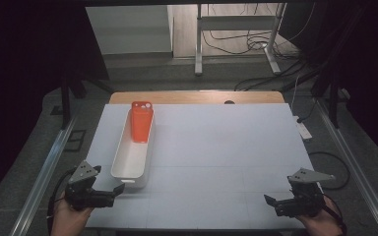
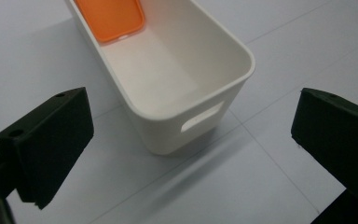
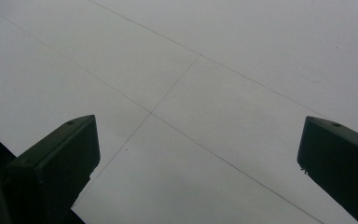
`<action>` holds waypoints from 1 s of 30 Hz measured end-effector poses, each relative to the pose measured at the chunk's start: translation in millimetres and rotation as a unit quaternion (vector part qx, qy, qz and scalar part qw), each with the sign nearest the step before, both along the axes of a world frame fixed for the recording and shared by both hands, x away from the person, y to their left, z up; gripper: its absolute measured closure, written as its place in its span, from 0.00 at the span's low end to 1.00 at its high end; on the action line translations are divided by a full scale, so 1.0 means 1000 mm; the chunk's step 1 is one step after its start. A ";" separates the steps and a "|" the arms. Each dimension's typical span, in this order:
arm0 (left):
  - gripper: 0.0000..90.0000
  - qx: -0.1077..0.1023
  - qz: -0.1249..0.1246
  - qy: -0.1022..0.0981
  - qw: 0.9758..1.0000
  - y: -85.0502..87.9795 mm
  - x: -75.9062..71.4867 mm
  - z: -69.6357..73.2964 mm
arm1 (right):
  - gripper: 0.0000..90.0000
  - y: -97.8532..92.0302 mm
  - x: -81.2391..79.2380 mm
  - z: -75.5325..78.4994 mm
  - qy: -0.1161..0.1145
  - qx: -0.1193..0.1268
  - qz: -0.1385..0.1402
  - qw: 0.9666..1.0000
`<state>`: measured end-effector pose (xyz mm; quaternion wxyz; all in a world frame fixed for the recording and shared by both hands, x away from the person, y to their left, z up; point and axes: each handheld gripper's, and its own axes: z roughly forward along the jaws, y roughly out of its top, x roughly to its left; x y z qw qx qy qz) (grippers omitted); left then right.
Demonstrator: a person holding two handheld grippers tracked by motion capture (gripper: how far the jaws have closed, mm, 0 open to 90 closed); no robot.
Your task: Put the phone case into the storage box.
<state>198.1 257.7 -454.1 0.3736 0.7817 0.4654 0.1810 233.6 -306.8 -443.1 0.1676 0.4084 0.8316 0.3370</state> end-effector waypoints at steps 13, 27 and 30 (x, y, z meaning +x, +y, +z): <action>0.00 0.002 0.014 0.008 1.000 0.008 -0.013 -0.006 | 0.00 0.000 0.000 0.000 0.001 -0.001 0.000 1.000; 0.00 -0.001 0.022 0.014 1.000 0.015 -0.029 -0.011 | 0.00 0.001 0.000 0.000 0.002 -0.002 0.000 1.000; 0.00 0.004 0.023 0.013 1.000 0.016 -0.033 -0.012 | 0.00 0.001 0.000 0.000 0.002 -0.002 0.000 1.000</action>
